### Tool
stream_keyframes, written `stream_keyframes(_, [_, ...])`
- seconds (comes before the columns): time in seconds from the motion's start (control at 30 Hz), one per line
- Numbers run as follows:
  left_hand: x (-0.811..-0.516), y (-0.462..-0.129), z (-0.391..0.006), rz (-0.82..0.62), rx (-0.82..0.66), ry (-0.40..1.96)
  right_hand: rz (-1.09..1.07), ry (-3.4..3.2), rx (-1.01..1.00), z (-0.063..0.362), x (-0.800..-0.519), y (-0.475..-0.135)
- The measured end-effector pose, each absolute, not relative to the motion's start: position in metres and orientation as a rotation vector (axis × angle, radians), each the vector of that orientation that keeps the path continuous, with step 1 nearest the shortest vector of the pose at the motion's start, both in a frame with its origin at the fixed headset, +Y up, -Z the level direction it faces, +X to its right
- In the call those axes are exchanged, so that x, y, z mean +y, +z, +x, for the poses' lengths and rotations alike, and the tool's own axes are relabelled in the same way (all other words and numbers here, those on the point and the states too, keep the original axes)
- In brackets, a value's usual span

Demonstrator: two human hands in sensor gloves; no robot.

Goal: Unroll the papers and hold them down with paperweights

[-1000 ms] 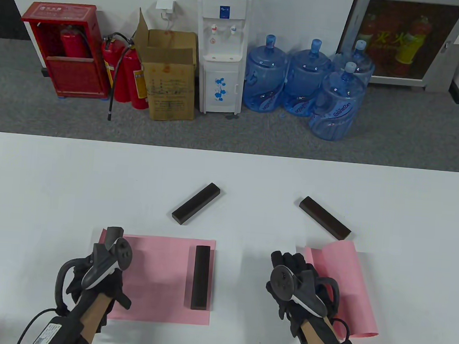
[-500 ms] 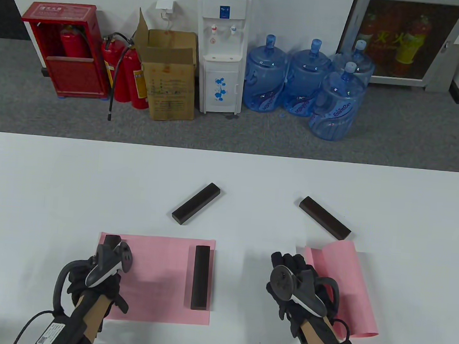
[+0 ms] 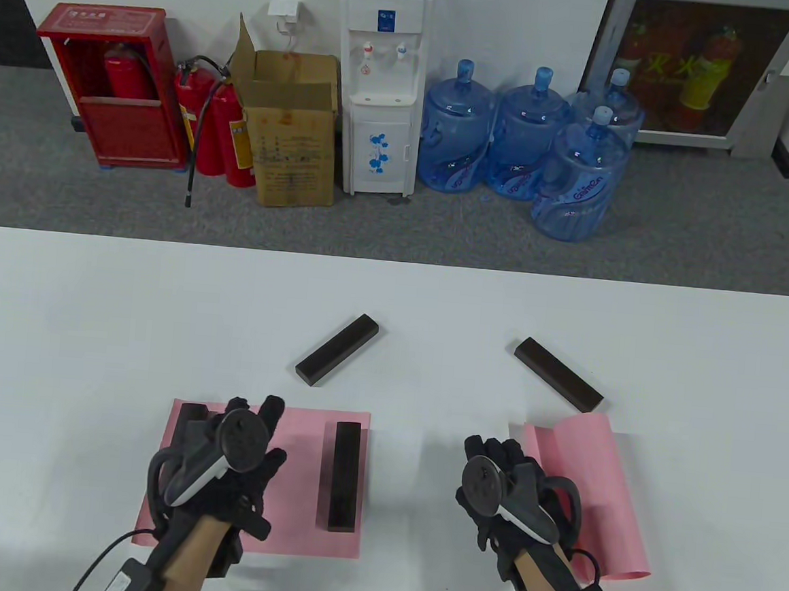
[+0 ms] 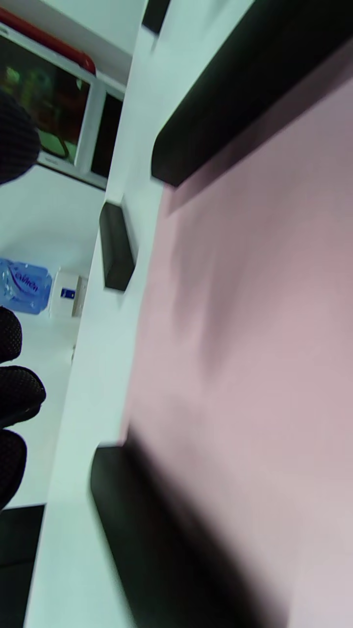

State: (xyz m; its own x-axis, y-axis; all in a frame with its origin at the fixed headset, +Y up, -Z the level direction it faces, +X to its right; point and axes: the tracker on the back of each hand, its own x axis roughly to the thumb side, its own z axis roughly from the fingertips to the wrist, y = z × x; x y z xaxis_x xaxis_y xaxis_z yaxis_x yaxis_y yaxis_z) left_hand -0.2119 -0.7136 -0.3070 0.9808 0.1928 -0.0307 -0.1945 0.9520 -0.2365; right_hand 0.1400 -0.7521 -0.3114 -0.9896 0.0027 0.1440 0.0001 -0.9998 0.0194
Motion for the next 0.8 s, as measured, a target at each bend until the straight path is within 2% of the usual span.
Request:
stream_keyframes(0.17, [-0.739,-0.307,-0.206,-0.255,-0.030,0.165,0.233,3.153,0.035,0.135,-0.752,-0.311])
stream_keyframes(0.37, [-0.746,-0.306,-0.220,-0.282,-0.022,0.148,0.201,3.124,0.108,0.135,-0.749,-0.314])
stream_keyframes(0.47, [-0.746,-0.305,-0.226,-0.284,-0.016,0.185,0.143,3.011,0.108,0.138,-0.730,-0.319])
stream_keyframes(0.6, [-0.746,-0.304,-0.226,-0.290,-0.025,0.188,0.009,3.036,0.052,0.148,-0.687,-0.325])
stream_keyframes(0.7, [-0.747,-0.304,-0.225,-0.294,-0.032,0.188,-0.137,3.085,0.037,0.170,-0.660,-0.329])
stream_keyframes(0.8, [-0.748,-0.304,-0.226,-0.299,-0.029,0.192,-0.350,3.153,0.107,0.207,-0.654,-0.332])
